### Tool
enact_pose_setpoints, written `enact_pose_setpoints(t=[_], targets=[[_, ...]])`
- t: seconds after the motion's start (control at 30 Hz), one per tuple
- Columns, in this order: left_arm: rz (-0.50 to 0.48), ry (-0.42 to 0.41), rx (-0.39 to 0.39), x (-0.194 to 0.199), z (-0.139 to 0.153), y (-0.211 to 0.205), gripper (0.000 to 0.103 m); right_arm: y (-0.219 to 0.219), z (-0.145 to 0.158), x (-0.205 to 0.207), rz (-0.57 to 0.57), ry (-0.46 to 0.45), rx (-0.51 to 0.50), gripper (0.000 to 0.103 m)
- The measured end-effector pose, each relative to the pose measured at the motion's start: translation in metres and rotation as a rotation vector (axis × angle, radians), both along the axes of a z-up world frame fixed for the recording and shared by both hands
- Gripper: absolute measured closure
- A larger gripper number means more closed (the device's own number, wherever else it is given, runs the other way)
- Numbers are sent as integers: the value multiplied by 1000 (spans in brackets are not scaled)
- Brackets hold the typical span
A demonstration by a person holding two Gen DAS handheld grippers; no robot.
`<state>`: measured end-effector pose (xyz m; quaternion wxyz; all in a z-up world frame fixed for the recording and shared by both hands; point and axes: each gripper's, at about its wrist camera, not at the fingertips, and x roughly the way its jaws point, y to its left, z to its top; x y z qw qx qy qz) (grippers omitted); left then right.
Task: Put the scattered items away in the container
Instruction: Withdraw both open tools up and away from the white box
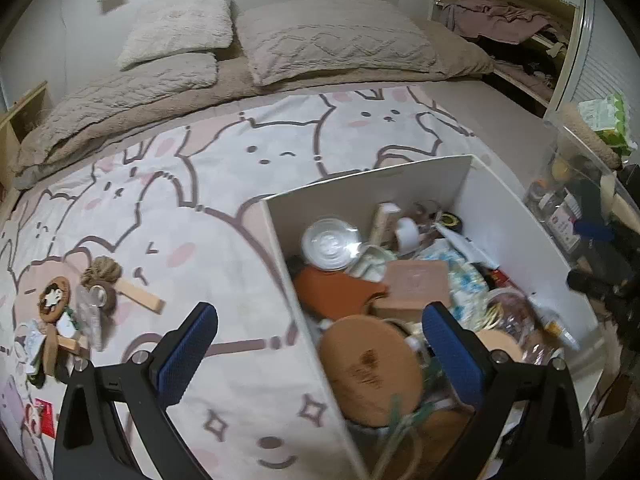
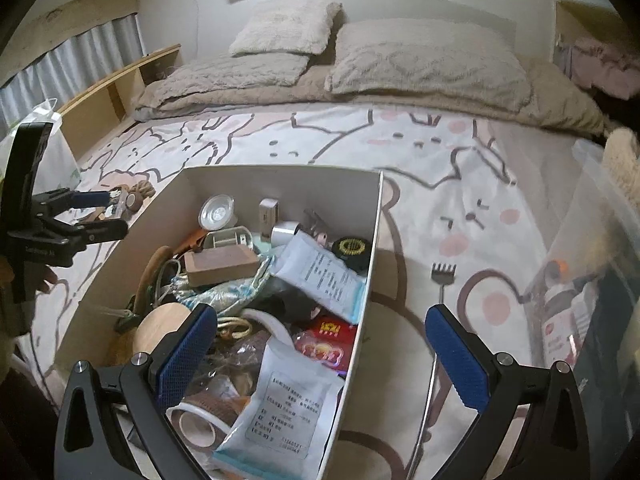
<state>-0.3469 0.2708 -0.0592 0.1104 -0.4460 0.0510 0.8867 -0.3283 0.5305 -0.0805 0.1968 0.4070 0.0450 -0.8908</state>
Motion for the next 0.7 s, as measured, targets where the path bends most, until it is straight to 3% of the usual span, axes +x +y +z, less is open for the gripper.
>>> enact_pose_setpoints(t=[0.7], targets=[[100,52,-20,10,-4,-109,0,-8,-3,-9,-19,66,-48,0]])
